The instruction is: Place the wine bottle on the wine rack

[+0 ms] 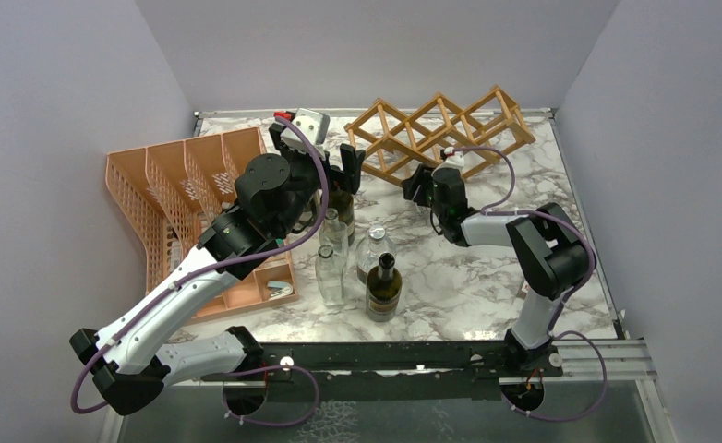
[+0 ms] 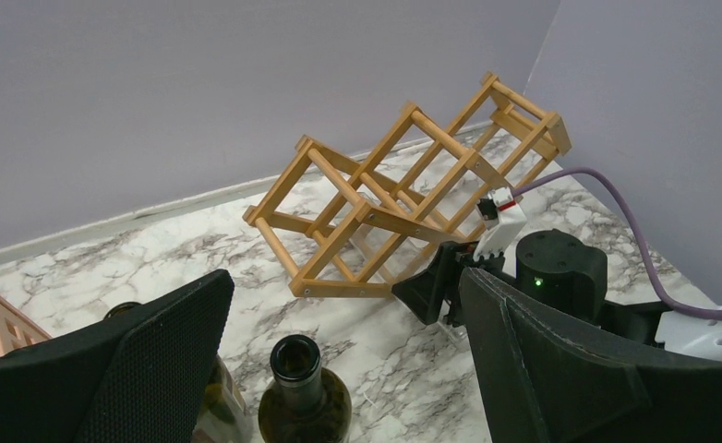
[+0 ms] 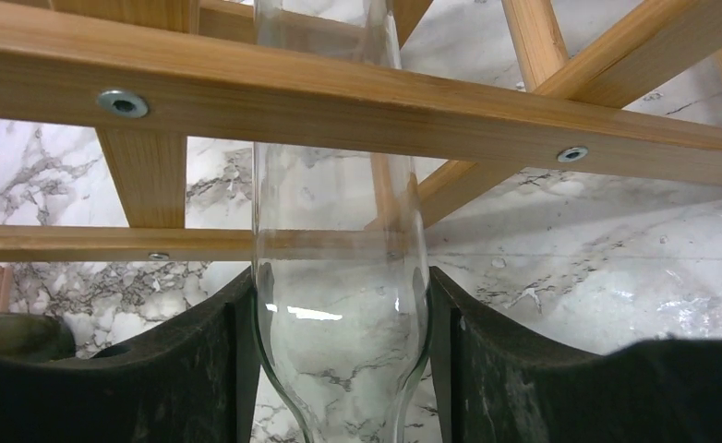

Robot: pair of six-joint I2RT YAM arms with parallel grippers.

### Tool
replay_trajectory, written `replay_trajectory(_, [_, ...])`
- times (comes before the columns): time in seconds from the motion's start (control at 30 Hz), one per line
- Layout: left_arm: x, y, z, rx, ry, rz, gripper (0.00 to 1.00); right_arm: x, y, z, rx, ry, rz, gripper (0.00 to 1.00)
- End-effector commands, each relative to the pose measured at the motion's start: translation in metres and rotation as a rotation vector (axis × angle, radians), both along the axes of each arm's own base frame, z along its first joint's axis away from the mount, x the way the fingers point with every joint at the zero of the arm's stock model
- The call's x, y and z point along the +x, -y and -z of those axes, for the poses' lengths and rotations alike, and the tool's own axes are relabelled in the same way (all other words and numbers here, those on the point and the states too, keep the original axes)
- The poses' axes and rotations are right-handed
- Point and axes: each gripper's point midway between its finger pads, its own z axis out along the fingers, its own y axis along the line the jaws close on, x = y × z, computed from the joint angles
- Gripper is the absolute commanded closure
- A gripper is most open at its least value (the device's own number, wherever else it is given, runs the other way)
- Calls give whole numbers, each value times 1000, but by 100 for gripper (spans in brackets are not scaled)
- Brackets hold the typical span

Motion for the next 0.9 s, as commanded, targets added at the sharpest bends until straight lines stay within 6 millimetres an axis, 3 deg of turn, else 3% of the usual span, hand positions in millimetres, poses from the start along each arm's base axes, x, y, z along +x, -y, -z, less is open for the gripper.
replay_trajectory(0.0, [-8,-1,-16,-31,18,27,1,21,-2,-28,70,81,56,40])
replay_trajectory(0.13, [-8,-1,-16,-28,12,28,1,17,1,-28,76,64,69,24])
replay_trajectory(0.17, [-7,0,-16,-25,8,28,1,13,5,-31,74,62,80,14])
replay_trajectory(0.23, [-8,0,-15,-23,8,30,1,11,9,-33,64,62,91,10])
replay_trajectory(0.53, [-15,-10,-17,-21,19,22,1,-14,22,-47,23,4,82,8])
replay_trajectory(0.87, [-40,-42,-2,9,4,2,1,-81,34,-5,-146,-311,-51,19])
